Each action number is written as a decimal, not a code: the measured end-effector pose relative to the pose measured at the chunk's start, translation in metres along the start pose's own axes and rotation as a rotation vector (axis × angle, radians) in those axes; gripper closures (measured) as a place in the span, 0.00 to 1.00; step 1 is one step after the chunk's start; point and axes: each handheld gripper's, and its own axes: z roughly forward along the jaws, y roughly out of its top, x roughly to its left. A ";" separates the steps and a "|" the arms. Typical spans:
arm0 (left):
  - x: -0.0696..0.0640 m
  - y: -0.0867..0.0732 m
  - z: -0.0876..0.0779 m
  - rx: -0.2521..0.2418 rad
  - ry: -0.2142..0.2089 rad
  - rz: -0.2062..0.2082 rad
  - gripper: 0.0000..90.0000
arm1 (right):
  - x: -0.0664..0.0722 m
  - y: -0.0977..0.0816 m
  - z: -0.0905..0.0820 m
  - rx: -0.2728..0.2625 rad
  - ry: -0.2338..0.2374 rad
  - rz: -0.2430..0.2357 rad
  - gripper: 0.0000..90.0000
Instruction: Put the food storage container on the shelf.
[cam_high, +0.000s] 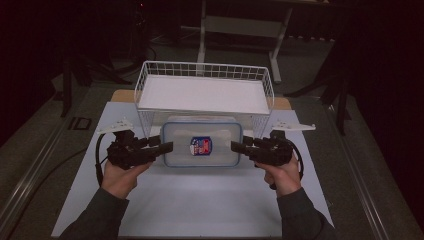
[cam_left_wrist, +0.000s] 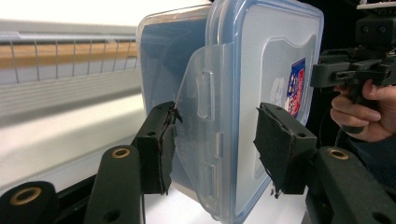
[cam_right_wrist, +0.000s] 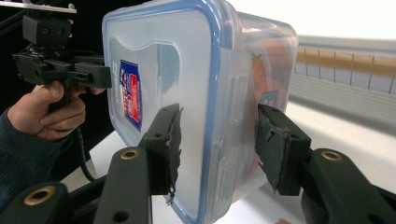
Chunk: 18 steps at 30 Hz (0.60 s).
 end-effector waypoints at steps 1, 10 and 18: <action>0.000 0.002 -0.001 -0.003 0.002 0.004 0.54 | 0.000 0.002 0.000 -0.005 0.002 -0.003 0.57; 0.005 0.019 -0.001 -0.027 0.005 0.018 0.54 | -0.002 0.014 0.004 -0.036 0.002 -0.022 0.57; 0.009 0.037 0.000 -0.050 0.003 0.042 0.54 | -0.004 0.032 0.004 -0.062 -0.006 -0.048 0.57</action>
